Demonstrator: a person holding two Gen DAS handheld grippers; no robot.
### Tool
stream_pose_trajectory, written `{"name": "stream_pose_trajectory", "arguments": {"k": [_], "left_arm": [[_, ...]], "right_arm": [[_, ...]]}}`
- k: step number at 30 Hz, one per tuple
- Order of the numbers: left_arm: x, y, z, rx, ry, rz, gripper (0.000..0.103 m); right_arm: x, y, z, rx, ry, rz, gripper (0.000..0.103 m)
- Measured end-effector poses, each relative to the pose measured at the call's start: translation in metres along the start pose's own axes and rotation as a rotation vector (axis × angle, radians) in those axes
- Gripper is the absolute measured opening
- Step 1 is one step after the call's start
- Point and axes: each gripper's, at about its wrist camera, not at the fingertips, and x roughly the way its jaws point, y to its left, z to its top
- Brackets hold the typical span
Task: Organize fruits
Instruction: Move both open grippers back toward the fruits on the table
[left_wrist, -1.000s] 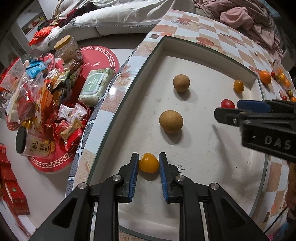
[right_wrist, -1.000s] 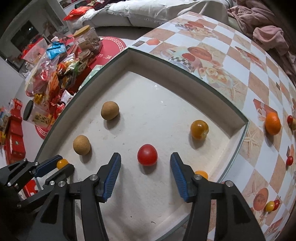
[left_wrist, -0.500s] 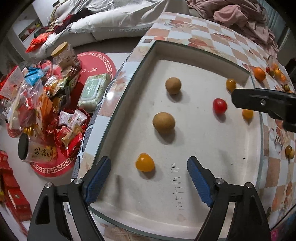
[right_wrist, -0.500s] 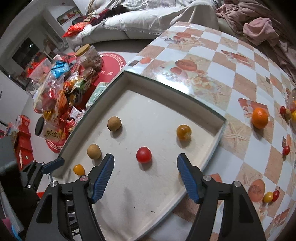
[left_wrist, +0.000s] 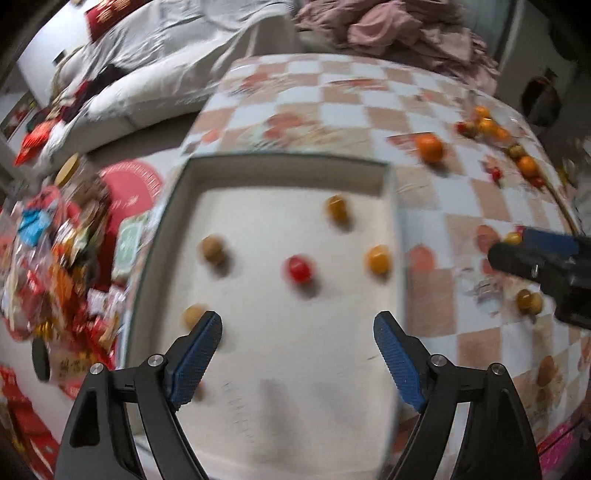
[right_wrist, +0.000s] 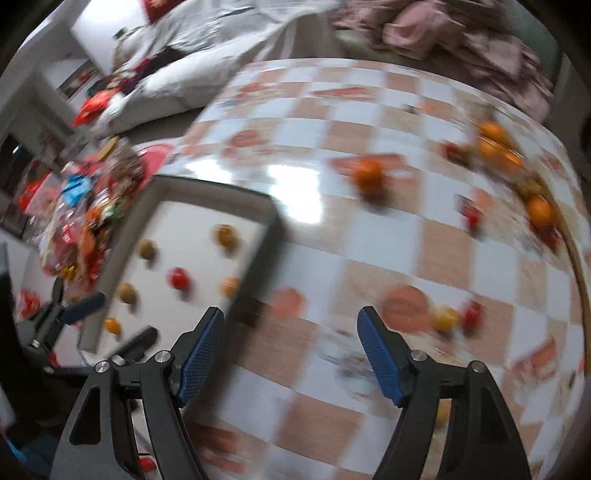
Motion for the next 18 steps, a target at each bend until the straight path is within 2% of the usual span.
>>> {"name": "stream_pose_trajectory", "arguments": {"k": [3, 9, 15, 18], "left_arm": [[-0.001, -0.028, 0.012, 0.052, -0.009, -0.035, 0.085], [0.006, -0.084, 0.028, 0.147, -0.009, -0.109, 0.085], [0.026, -0.141, 0.04, 0.248, 0.009, -0.194, 0.085], [0.035, -0.165, 0.046, 0.288, 0.013, -0.227, 0.085]], "right_arm": [[-0.009, -0.041, -0.018, 0.067, 0.006, -0.066, 0.078], [-0.023, -0.098, -0.054, 0.165, 0.023, -0.142, 0.078], [-0.019, -0.118, -0.081, 0.157, 0.049, -0.169, 0.077], [-0.017, -0.12, -0.091, 0.152, 0.053, -0.159, 0.068]]}}
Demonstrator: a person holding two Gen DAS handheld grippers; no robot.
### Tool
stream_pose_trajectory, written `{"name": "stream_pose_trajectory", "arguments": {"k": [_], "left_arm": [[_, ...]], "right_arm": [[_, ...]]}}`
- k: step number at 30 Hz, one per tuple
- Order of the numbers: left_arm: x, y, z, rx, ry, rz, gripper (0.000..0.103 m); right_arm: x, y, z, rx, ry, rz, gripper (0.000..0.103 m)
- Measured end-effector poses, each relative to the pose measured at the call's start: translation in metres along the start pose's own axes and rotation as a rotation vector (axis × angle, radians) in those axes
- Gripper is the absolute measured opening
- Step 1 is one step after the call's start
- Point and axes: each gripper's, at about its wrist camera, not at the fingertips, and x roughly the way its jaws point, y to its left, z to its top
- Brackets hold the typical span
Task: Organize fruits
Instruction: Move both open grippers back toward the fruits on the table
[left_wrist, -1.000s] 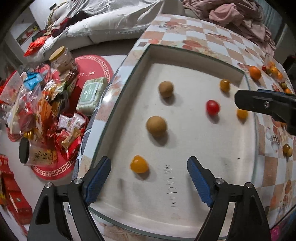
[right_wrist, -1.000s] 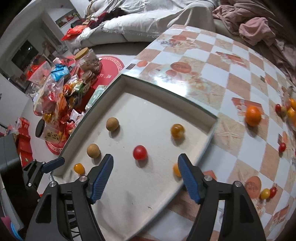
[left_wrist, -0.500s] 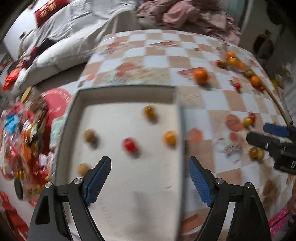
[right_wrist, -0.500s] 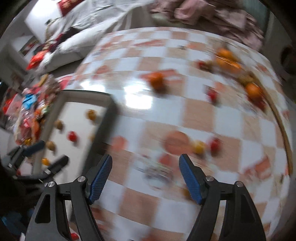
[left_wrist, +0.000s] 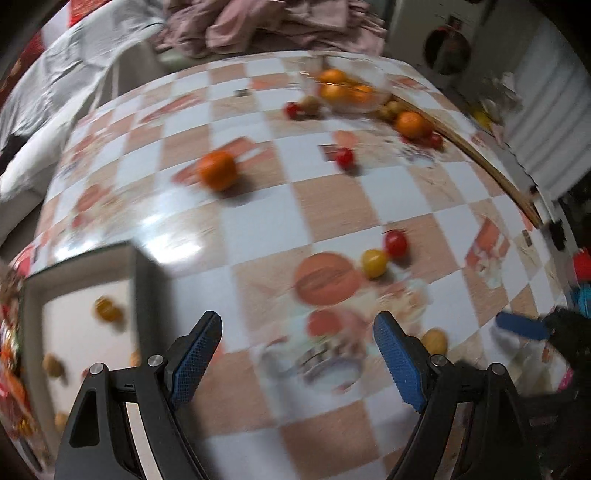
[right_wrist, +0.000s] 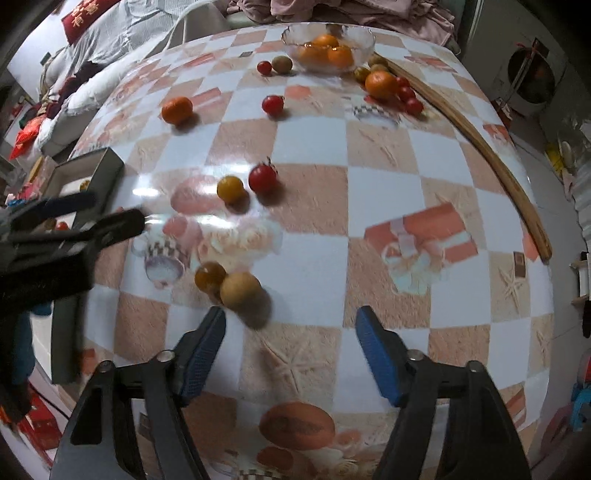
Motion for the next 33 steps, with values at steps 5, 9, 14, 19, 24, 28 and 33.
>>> {"name": "stream_pose_trajectory", "arguments": {"k": [5, 9, 14, 19, 24, 28, 33], "left_arm": [[0.022, -0.017, 0.016, 0.021, 0.009, -0.003, 0.085], [0.035, -0.021, 0.025, 0.025, 0.016, 0.02, 0.085], [0.042, -0.024, 0.031, 0.026, 0.015, 0.038, 0.079], [0.047, -0.028, 0.034, 0.037, 0.031, 0.052, 0.062], [0.045, -0.034, 0.033, 0.063, 0.024, 0.029, 0.034], [0.043, -0.03, 0.031, 0.064, 0.028, 0.025, 0.025], [0.038, -0.007, 0.022, 0.029, 0.035, 0.028, 0.025]], "right_arm": [[0.004, 0.0, -0.011, -0.01, 0.006, 0.018, 0.064], [0.003, 0.0, -0.016, -0.003, 0.002, 0.034, 0.064], [0.007, 0.002, -0.014, -0.006, -0.007, 0.044, 0.064], [0.008, 0.002, -0.012, -0.007, -0.013, 0.048, 0.064], [0.011, 0.003, -0.008, -0.011, -0.014, 0.051, 0.064], [0.018, 0.011, 0.001, -0.028, -0.025, 0.053, 0.063], [0.026, 0.025, 0.011, -0.087, -0.046, 0.028, 0.059]]}}
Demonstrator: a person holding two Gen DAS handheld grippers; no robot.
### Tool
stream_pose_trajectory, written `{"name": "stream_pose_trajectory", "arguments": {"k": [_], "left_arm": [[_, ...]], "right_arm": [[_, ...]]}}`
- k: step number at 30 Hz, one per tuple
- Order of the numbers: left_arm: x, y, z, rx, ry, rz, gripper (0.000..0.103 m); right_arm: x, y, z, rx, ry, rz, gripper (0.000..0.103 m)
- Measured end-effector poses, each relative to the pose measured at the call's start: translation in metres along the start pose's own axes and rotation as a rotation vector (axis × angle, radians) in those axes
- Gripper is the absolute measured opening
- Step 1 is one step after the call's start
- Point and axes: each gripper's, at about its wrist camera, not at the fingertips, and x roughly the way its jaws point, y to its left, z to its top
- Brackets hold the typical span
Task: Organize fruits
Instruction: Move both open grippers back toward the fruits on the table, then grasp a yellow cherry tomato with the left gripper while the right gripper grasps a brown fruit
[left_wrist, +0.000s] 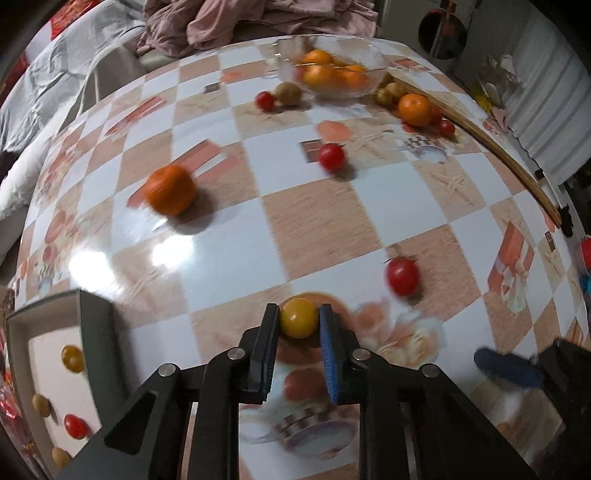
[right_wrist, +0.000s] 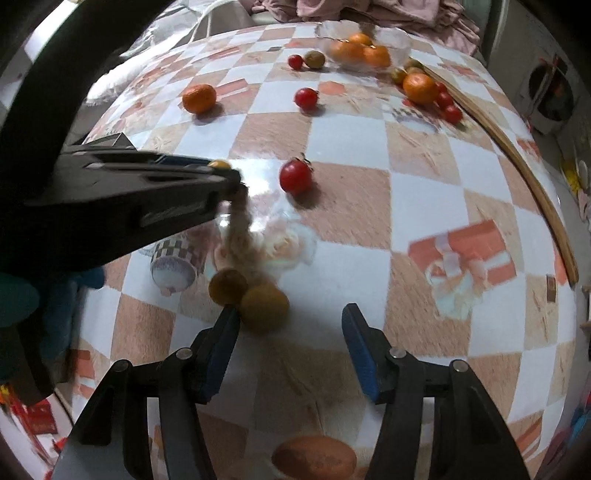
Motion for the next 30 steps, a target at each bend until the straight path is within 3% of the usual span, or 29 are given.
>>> {"name": "stream_pose_trajectory", "arguments": {"k": [2, 4, 5, 9, 16, 30], "left_arm": [[-0.002, 0.005, -0.003, -0.012, 0.003, -0.021, 0.025], [-0.002, 0.005, -0.006, -0.017, 0.003, -0.025, 0.025], [-0.001, 0.005, -0.006, -0.02, 0.001, -0.024, 0.025], [-0.001, 0.004, -0.005, -0.036, 0.0, -0.027, 0.025], [-0.007, 0.011, -0.01, -0.071, -0.005, -0.053, 0.025], [-0.009, 0.009, -0.007, -0.075, -0.038, -0.04, 0.025]], "right_arm": [[0.0, 0.003, 0.004, -0.018, -0.01, 0.007, 0.053], [-0.001, 0.005, 0.007, -0.026, -0.012, 0.041, 0.031], [-0.001, 0.005, 0.007, -0.025, -0.006, 0.044, 0.029], [-0.003, -0.009, 0.006, 0.062, 0.021, 0.097, 0.029], [-0.013, -0.031, -0.002, 0.148, 0.039, 0.107, 0.03], [-0.021, -0.033, -0.003, 0.167, 0.044, 0.108, 0.03]]}}
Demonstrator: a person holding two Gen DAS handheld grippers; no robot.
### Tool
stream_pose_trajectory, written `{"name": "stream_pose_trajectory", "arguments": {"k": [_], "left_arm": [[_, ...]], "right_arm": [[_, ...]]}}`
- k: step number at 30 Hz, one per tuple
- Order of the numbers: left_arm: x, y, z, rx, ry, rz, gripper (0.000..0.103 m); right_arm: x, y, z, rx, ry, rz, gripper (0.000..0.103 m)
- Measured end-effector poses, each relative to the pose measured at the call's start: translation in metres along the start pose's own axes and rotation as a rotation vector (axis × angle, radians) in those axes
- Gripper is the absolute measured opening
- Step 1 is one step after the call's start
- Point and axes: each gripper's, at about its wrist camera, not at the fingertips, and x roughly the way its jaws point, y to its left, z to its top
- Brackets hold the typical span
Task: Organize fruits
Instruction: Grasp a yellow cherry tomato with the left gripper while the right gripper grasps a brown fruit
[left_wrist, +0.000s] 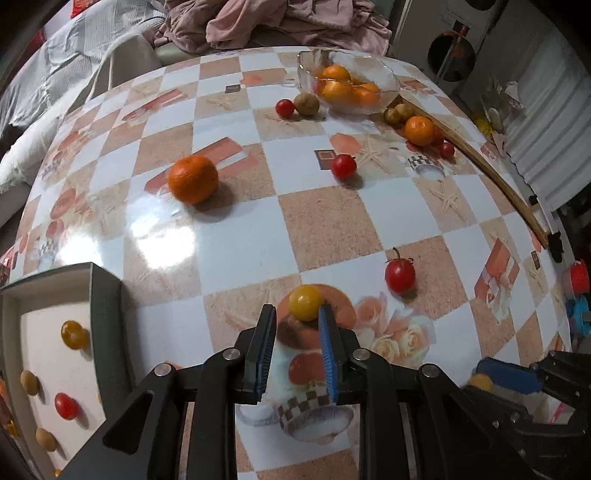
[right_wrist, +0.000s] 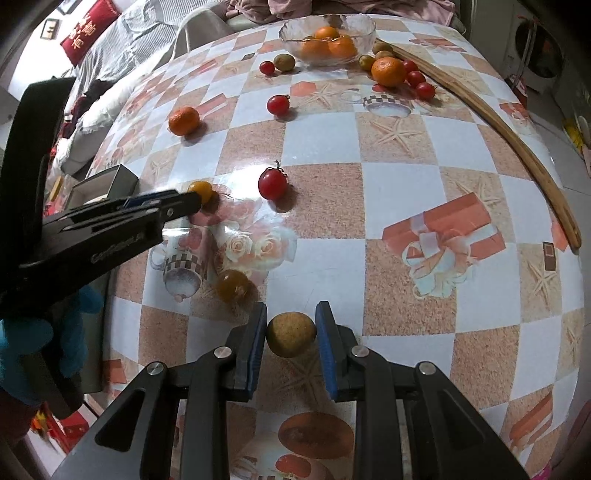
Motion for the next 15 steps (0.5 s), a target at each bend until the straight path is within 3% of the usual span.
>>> {"name": "stream_pose_trajectory", "arguments": {"k": [3, 14, 15], "left_arm": [[0.007, -0.003, 0.004, 0.013, 0.005, 0.006, 0.03], [0.017, -0.012, 0.016, 0.047, -0.004, 0.048, 0.029], [0.017, -0.011, 0.016, 0.044, -0.005, 0.043, 0.022]], "right_arm": [[0.0, -0.001, 0.0, 0.003, -0.001, 0.002, 0.03], [-0.003, -0.007, 0.001, 0.032, -0.001, 0.002, 0.03], [-0.004, -0.008, 0.001, 0.035, -0.001, 0.002, 0.03]]}}
